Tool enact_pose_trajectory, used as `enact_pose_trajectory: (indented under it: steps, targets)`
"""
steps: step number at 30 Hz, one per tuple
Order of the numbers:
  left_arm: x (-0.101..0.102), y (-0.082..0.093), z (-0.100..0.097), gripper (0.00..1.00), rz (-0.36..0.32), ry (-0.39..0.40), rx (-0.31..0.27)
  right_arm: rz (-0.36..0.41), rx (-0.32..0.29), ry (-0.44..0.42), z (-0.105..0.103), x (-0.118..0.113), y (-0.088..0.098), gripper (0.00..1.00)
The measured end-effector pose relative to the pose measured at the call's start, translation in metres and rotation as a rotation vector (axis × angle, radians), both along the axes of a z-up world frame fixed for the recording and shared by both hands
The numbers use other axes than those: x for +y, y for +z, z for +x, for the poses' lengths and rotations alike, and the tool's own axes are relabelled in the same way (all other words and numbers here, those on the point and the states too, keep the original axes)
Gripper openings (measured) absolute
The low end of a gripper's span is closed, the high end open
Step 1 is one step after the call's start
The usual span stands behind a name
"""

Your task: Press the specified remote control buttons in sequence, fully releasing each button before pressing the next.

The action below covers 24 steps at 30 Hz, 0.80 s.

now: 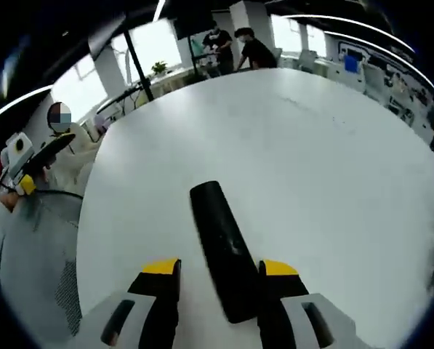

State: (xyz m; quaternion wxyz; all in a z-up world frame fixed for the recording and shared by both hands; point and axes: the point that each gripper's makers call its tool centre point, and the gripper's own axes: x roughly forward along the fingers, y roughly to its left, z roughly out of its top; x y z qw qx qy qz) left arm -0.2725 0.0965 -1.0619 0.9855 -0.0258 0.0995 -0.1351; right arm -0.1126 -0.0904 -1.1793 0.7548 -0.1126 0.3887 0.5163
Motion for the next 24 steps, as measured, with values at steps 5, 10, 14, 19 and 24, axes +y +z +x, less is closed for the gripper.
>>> enact_pose_trajectory:
  steps: [5,10,14,19,24]
  targets:
    - [-0.001,0.001,0.000,0.83,0.000,-0.001,0.001,0.127,-0.083,-0.159,-0.006,-0.013,0.015,0.65]
    - [-0.003,0.000,0.000,0.83,-0.001,-0.012,0.004,0.301,-0.168,-0.268,-0.019,-0.020,0.044,0.77]
    - [-0.003,0.000,-0.001,0.83,0.001,-0.016,0.003,0.343,-0.236,-0.305,-0.040,-0.025,0.066,0.81]
    - [-0.002,0.002,-0.001,0.84,-0.003,-0.015,-0.007,0.360,-0.271,-0.349,-0.062,-0.032,0.084,0.85]
    - [-0.002,0.002,-0.001,0.84,-0.005,-0.016,-0.008,0.389,-0.320,-0.412,-0.084,-0.045,0.106,0.92]
